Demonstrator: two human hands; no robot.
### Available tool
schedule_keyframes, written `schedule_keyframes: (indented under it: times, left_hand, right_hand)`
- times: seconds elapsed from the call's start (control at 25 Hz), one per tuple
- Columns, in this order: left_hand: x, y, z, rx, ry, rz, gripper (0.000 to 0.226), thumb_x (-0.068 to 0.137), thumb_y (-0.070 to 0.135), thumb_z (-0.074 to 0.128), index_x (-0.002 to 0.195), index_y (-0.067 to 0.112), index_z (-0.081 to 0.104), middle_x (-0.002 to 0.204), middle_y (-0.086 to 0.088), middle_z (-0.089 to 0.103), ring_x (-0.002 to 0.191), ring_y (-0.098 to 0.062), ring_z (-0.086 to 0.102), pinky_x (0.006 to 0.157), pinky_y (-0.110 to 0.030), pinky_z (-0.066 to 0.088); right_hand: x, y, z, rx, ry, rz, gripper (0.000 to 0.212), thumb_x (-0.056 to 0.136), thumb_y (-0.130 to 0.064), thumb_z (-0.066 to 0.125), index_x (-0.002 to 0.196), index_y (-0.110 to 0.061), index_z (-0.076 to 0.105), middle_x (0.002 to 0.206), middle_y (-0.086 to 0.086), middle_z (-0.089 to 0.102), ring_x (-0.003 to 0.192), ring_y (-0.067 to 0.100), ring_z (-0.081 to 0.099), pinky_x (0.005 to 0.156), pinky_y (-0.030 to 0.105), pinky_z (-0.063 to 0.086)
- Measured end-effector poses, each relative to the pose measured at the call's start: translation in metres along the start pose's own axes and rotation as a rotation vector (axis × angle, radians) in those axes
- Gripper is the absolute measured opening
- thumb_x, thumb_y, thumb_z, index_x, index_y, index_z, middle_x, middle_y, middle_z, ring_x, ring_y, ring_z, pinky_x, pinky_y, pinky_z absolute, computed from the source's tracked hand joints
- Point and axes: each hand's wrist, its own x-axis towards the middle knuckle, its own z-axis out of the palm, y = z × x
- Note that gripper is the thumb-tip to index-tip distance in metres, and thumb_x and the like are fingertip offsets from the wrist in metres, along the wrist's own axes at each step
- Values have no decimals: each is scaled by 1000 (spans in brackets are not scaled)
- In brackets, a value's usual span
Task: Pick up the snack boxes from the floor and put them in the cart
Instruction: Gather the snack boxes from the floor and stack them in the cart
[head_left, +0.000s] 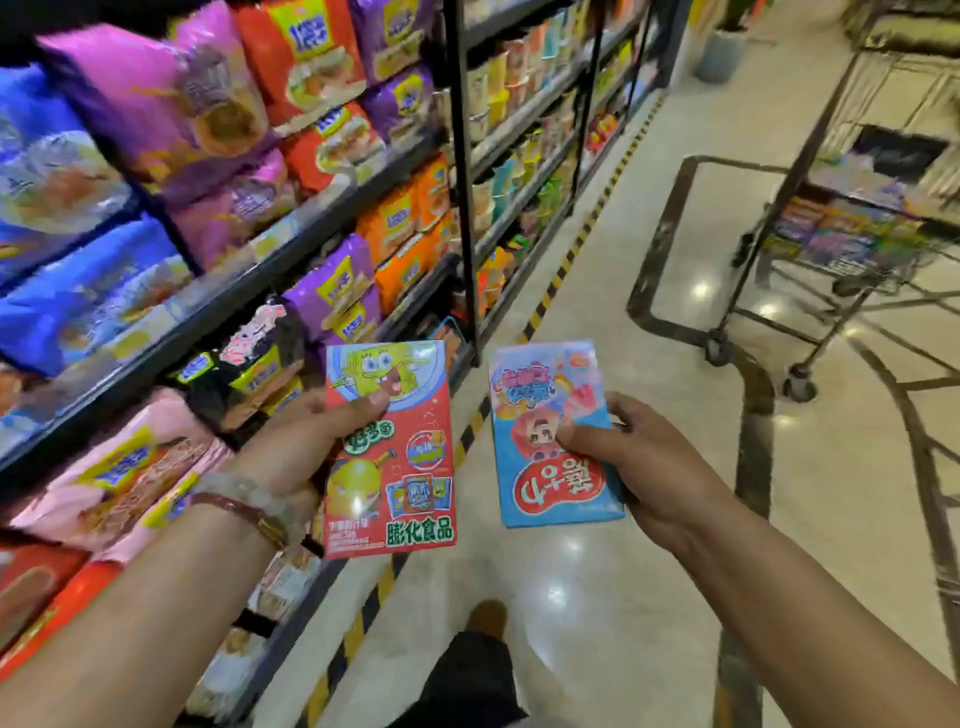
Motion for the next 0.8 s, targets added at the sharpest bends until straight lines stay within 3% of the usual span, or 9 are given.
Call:
schedule_keyframes:
  times: [0.08, 0.2, 0.28, 0.44, 0.56, 0.8]
  left_hand:
    - [46, 16, 30, 49, -95, -39, 39, 62, 20, 71, 97, 5, 65, 85, -17, 73, 64, -26, 71, 56, -42, 59]
    - [108, 39, 74, 117, -241, -58, 23, 67, 18, 67, 88, 7, 66, 78, -15, 73, 60, -25, 70, 58, -44, 59]
    - [145, 50, 102, 157, -326, -82, 17, 73, 15, 65, 88, 6, 66, 73, -13, 73, 57, -23, 69, 52, -38, 58]
    - [201, 63, 157, 255, -450, -141, 34, 62, 22, 69, 93, 6, 67, 78, -15, 73, 60, -24, 70, 53, -38, 58]
    - [228, 63, 209, 319, -567, -177, 31, 60, 23, 70, 87, 8, 68, 79, -15, 73, 61, -25, 70, 58, -45, 59]
    - [274, 55, 334, 415, -702, -212, 47, 56, 25, 73, 97, 4, 65, 84, -17, 73, 63, -27, 71, 60, -42, 59]
  right_hand:
    - [19, -17, -19, 44, 109, -14, 39, 80, -4, 71, 115, -10, 56, 93, 11, 74, 79, 28, 72, 74, 41, 59]
    - [45, -41, -41, 128, 230, -20, 42, 78, -5, 72, 117, -10, 57, 94, 11, 74, 77, 26, 73, 69, 37, 57]
    - [61, -53, -55, 179, 304, -22, 48, 73, -8, 73, 118, -9, 56, 96, 12, 74, 79, 27, 72, 67, 36, 57]
    - [81, -71, -85, 281, 467, -56, 43, 77, -5, 70, 118, -4, 57, 100, 16, 72, 79, 27, 71, 72, 38, 60]
    - [83, -77, -115, 363, 585, -63, 36, 82, -3, 67, 117, -2, 57, 102, 17, 72, 80, 28, 70, 77, 40, 58]
    - [102, -101, -201, 495, 701, -103, 36, 84, 1, 64, 119, 1, 55, 103, 20, 70, 74, 26, 70, 67, 37, 59]
